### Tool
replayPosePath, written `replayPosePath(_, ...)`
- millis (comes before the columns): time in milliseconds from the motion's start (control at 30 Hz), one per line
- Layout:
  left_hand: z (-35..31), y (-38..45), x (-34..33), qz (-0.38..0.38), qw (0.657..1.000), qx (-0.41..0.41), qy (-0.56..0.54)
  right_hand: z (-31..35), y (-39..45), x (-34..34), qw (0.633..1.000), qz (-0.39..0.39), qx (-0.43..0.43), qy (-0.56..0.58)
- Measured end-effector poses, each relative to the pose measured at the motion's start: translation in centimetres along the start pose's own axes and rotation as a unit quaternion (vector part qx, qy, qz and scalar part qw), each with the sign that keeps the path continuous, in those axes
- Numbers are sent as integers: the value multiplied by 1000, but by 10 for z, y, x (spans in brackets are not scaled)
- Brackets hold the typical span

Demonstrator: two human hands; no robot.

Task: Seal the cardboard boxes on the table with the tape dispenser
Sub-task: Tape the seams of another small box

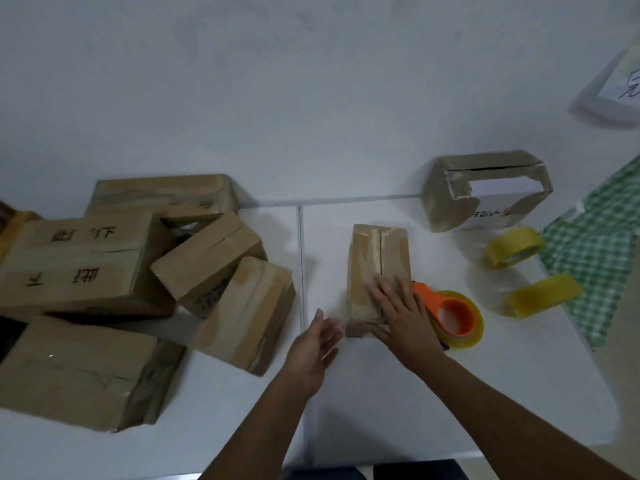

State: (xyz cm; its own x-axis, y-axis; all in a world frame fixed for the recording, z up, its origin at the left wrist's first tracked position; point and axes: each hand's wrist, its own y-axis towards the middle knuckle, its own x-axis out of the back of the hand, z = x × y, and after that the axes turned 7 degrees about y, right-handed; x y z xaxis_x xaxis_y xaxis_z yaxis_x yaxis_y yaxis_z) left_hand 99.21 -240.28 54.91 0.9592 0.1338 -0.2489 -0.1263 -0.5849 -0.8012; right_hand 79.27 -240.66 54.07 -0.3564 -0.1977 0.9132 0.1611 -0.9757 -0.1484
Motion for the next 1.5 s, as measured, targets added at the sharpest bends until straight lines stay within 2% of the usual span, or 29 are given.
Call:
replayPosePath(167,3,-6,-2,-32,995,-84,43,8,0,-2,1000,-4,-9,-5)
replayPosePath(400,4,-2,-8,-90,982,-150,73,19,-13,-7,999,-21,-37,12)
replayPosePath(700,7,14,-33,-146,970,-146,131,16,-9,-6,999,1,-37,10)
replayPosePath(900,3,24,-38,-119,981,-63,137,16,-9,-9,999,0,-41,5)
replayPosePath(1067,-10,32,-44,-150,966,-82,192,16,-8,-7,999,13,-38,5)
replayPosePath(1167,-15,21,-31,-190,961,-109,166,16,-9,-5,999,13,-35,3)
replayPosePath(1233,-14,8,-30,-141,965,-144,169,17,-9,-6,999,16,-37,-5)
replayPosePath(1300,-8,-5,-40,-81,943,-186,264,17,-9,-6,999,22,-35,-6)
replayPosePath(1400,3,-12,-53,-77,841,-241,478,15,-9,-4,999,30,-32,-15)
replayPosePath(1433,3,-11,-49,-69,817,-245,518,16,-9,-4,999,28,-34,-15)
replayPosePath(1500,-3,-7,-38,-37,795,-242,556,19,-8,-4,999,25,-37,-13)
